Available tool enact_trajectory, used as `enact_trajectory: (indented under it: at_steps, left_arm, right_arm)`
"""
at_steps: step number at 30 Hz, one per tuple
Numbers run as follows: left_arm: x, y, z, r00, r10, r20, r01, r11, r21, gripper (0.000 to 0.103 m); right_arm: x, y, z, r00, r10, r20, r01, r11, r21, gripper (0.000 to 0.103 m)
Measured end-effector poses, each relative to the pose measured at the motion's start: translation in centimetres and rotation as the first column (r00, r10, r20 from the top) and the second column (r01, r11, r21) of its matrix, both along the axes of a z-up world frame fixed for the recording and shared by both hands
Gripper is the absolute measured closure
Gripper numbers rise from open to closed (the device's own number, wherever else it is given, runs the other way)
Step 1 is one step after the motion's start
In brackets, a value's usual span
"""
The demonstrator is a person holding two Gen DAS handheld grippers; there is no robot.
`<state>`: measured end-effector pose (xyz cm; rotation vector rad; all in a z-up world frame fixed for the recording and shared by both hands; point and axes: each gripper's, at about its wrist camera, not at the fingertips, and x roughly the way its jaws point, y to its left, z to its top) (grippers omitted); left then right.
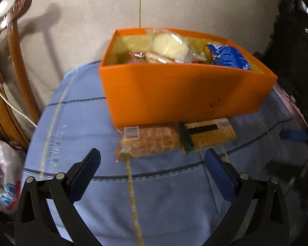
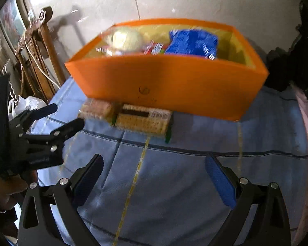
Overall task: Organize snacks
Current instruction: 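Grasp the cracker packet with the right gripper while the left grasps a barcode bread roll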
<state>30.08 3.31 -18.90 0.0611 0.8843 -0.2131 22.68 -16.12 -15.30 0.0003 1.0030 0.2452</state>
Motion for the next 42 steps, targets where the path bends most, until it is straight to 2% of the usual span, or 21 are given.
enact_trajectory:
  at_steps: [5, 8, 11, 14, 16, 19, 22, 25, 32, 37, 40, 42]
  left_arm:
    - [2.7, -0.8, -1.8, 1.000, 0.013, 0.000, -0.013, 1.000, 0.011, 0.004]
    - [4.1, -1.2, -2.8, 1.000, 0.015, -0.013, -0.015, 0.998, 0.063, 0.004]
    - [4.9, -1.2, -4.0, 0.999, 0.029, -0.038, -0.026, 0.996, 0.089, 0.004]
    - [5.5, -1.7, -4.9, 0.998, 0.010, -0.062, -0.005, 0.997, 0.078, 0.004]
    - [5.6, -2.1, -5.4, 0.999, -0.007, -0.044, 0.011, 0.996, 0.089, 0.004]
    - [5.8, -0.9, -6.0, 0.998, 0.050, -0.047, -0.044, 0.990, 0.132, 0.005]
    - [5.1, 1.5, -6.0, 0.995, 0.100, -0.020, -0.097, 0.987, 0.131, 0.015]
    - [4.2, 2.6, -5.7, 0.997, 0.081, -0.005, -0.080, 0.987, 0.137, 0.020]
    - [3.6, 3.1, -5.9, 0.998, 0.063, 0.008, -0.063, 0.990, 0.125, 0.021]
    - [3.8, 3.7, -6.1, 0.998, 0.066, 0.008, -0.066, 0.990, 0.124, 0.020]
    - [3.5, 3.5, -6.1, 0.998, 0.065, 0.009, -0.066, 0.990, 0.124, 0.020]
    - [3.4, 3.2, -6.0, 0.998, 0.063, 0.012, -0.064, 0.989, 0.130, 0.020]
  right_arm:
    - [1.7, 1.2, -2.3, 1.000, -0.005, -0.002, 0.005, 1.000, -0.018, 0.004]
    - [2.6, 1.6, -2.9, 1.000, 0.001, -0.004, -0.001, 0.999, -0.032, 0.004]
    - [3.0, 1.6, -2.9, 1.000, -0.010, -0.003, 0.010, 1.000, -0.027, 0.004]
    - [3.3, 1.5, -3.0, 1.000, -0.013, -0.007, 0.013, 0.999, -0.034, 0.004]
    - [3.5, 1.2, -2.8, 1.000, -0.017, -0.007, 0.017, 0.999, -0.039, 0.004]
    - [3.8, 1.4, -2.8, 1.000, -0.020, -0.010, 0.019, 0.999, -0.040, 0.004]
    - [4.3, 2.2, -2.7, 1.000, -0.009, -0.008, 0.008, 0.999, -0.038, 0.004]
    - [4.6, 3.1, -2.9, 1.000, -0.009, -0.009, 0.009, 0.999, -0.044, 0.004]
    - [6.6, 5.7, -4.0, 0.998, -0.058, -0.031, 0.057, 0.997, -0.043, 0.004]
    - [7.9, 6.4, -5.0, 0.992, -0.114, -0.047, 0.110, 0.991, -0.083, 0.004]
    - [8.6, 6.4, -5.4, 0.990, -0.115, -0.078, 0.110, 0.992, -0.064, 0.004]
    - [8.8, 6.3, -5.3, 0.990, -0.085, -0.111, 0.079, 0.995, -0.059, 0.007]
